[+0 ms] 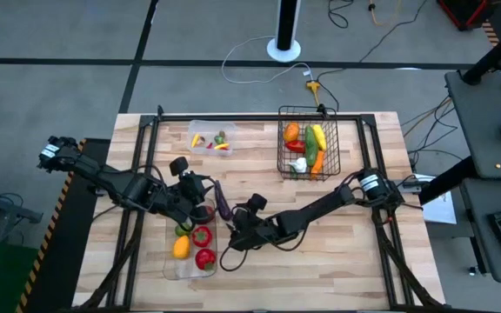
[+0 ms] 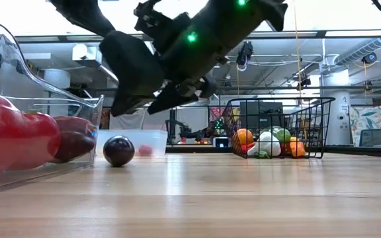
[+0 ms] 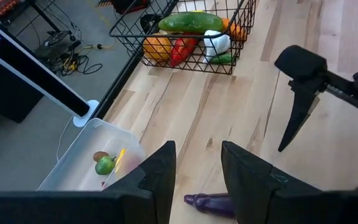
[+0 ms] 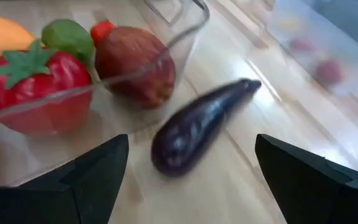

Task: Sort produce into baskets
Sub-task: Put the eggplant into the wire basket

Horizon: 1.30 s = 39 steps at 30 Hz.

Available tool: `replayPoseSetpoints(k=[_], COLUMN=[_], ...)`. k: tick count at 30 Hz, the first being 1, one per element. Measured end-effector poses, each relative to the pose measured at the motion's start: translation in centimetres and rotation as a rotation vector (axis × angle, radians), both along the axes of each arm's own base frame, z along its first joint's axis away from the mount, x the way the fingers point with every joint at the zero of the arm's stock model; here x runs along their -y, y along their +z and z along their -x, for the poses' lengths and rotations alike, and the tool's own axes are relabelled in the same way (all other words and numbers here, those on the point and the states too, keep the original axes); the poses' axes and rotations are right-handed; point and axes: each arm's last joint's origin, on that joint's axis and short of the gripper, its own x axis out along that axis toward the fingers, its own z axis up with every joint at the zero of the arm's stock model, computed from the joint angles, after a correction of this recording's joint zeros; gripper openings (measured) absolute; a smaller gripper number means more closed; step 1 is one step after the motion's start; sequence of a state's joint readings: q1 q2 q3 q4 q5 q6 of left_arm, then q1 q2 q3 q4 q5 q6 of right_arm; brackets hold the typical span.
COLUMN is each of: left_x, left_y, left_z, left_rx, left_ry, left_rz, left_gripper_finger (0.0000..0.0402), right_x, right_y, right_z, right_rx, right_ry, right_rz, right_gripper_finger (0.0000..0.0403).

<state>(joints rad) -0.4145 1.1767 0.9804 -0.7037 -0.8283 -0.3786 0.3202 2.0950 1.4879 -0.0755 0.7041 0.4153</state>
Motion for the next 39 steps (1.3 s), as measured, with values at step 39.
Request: replayPoseSetpoints(k=[39], left_x=[0.0], left_y=[-1.2], left_z=[0.1], left_rx=[-0.023], left_ry=[-0.003], left_rz=[-0.011], left_gripper_finger=[0.0113], right_x=[2.9], right_y=[-5.9], right_z=[-1.9], right_rx=[0.105], right_ry=[-0.046], right_rz=[-0.079], right_gripper_finger=[0.0299])
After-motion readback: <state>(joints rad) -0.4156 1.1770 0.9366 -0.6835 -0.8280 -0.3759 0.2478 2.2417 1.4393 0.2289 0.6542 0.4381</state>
